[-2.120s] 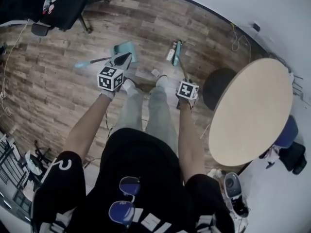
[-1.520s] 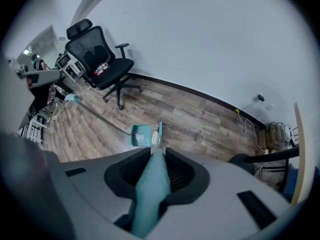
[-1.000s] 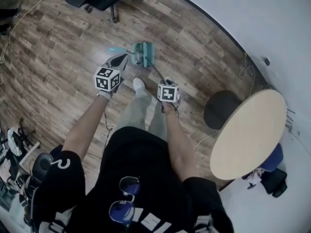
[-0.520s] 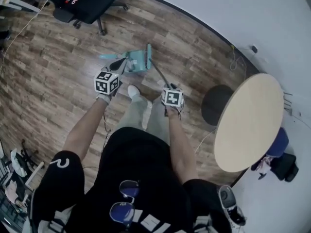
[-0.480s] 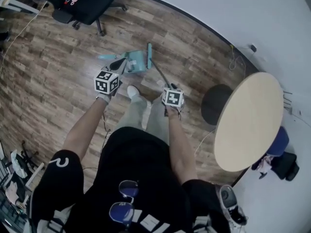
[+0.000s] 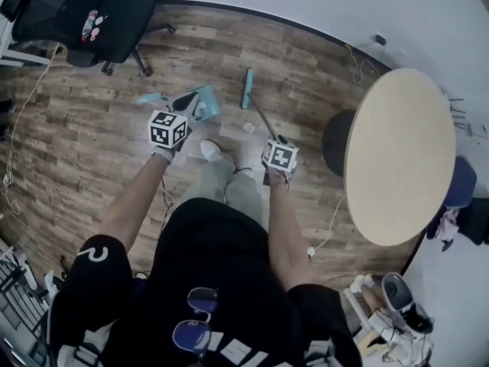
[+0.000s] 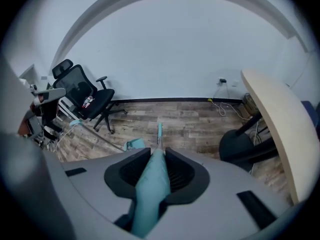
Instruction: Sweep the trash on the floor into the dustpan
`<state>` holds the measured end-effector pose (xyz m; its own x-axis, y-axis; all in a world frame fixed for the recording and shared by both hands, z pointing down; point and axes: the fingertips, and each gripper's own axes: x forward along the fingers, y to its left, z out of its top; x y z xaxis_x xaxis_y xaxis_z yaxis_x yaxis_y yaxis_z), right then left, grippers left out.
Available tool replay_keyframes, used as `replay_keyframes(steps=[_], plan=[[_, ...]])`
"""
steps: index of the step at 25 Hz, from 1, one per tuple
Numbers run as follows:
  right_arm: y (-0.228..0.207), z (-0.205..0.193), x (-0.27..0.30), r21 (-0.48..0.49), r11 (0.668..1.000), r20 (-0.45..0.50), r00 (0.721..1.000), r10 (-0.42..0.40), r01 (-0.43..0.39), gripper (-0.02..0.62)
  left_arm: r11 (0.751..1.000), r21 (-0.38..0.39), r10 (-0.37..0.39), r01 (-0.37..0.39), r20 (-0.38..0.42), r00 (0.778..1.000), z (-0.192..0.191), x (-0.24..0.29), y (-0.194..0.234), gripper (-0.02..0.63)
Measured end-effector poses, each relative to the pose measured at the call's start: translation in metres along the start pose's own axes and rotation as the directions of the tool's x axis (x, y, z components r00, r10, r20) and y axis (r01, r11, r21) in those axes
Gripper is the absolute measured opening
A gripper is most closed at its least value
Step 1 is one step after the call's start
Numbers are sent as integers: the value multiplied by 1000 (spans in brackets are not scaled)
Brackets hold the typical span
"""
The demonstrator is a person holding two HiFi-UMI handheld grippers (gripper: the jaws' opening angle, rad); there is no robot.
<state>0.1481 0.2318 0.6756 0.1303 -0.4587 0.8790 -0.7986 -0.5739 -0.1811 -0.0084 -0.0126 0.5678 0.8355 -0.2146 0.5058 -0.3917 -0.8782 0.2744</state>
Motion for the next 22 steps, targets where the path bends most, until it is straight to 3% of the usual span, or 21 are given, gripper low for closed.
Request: replay_keyframes(steps=[6,12,17,22], plan=[[-72,-84,-44,145,984,-52,994,-94,101,85,989,85,-116,121,-62,991,-21,24,-80,-2],[-138,-184,-84,301,929,-124,975,-186,215,84,969,109,-205,220,-129,970,-60,38,-157,-2],[-154,-253,-100,371,872,-240,940,-243,320,84,949,134,-261,286,-177,949,-84,41,-183,-2],[-120,-268,-73,433,860,-226,956,-187,270,84,943,126,-281,309,-201,939,-97,45,-164,-2]])
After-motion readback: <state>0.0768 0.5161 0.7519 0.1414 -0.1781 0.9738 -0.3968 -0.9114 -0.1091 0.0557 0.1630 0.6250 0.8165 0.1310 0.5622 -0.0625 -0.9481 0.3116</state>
